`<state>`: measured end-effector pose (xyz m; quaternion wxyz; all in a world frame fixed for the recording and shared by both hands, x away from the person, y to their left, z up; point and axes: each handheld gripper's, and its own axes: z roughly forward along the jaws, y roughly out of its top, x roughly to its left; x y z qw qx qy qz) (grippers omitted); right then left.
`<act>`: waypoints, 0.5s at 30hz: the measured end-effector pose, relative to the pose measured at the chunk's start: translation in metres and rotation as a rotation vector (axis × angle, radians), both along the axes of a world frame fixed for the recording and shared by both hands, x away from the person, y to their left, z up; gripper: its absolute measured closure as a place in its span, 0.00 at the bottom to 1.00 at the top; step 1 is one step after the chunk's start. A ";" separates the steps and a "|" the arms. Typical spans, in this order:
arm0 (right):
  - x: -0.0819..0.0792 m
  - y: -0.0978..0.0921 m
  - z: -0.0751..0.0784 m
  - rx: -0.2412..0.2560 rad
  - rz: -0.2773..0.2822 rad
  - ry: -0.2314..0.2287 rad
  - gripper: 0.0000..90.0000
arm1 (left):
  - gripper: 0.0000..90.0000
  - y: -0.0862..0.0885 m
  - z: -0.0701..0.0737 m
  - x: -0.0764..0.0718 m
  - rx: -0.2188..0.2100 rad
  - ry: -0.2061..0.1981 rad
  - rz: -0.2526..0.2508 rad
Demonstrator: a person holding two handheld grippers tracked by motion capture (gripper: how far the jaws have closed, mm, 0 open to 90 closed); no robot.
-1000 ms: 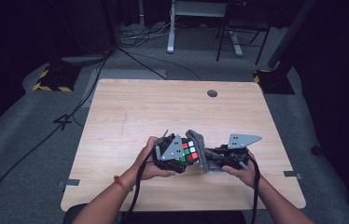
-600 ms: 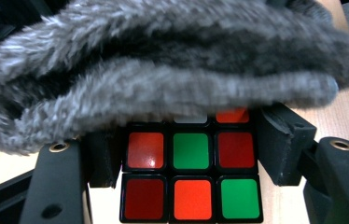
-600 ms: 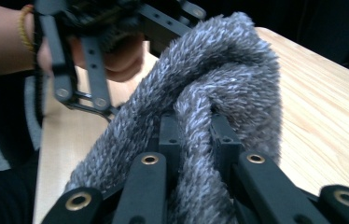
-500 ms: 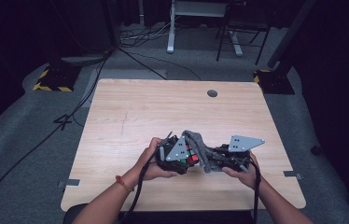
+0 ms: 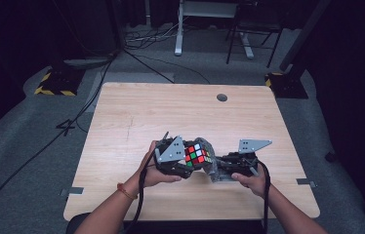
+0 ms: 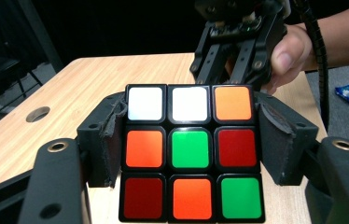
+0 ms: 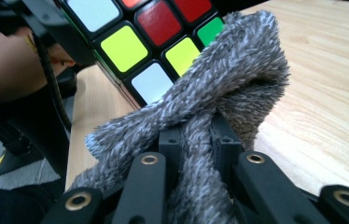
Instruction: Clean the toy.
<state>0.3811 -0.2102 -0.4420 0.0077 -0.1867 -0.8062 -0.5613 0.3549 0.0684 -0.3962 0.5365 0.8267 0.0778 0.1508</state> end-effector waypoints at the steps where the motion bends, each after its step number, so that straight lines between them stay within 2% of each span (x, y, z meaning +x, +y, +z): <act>1: 0.000 -0.001 0.001 0.010 -0.001 0.002 0.88 | 0.37 0.001 -0.001 0.001 -0.005 0.004 -0.001; 7: -0.001 -0.004 0.004 0.044 -0.003 -0.014 0.88 | 0.35 0.004 -0.004 0.006 -0.015 0.036 0.004; 10: -0.004 -0.007 0.009 0.071 -0.013 -0.046 0.88 | 0.35 0.005 -0.006 0.008 -0.019 0.057 -0.007; 13: -0.005 -0.008 0.012 0.084 -0.005 -0.061 0.88 | 0.34 0.004 -0.010 0.011 0.016 0.083 -0.027; 15: -0.008 -0.008 0.016 0.091 -0.004 -0.081 0.88 | 0.35 0.001 -0.013 0.011 0.047 0.077 -0.037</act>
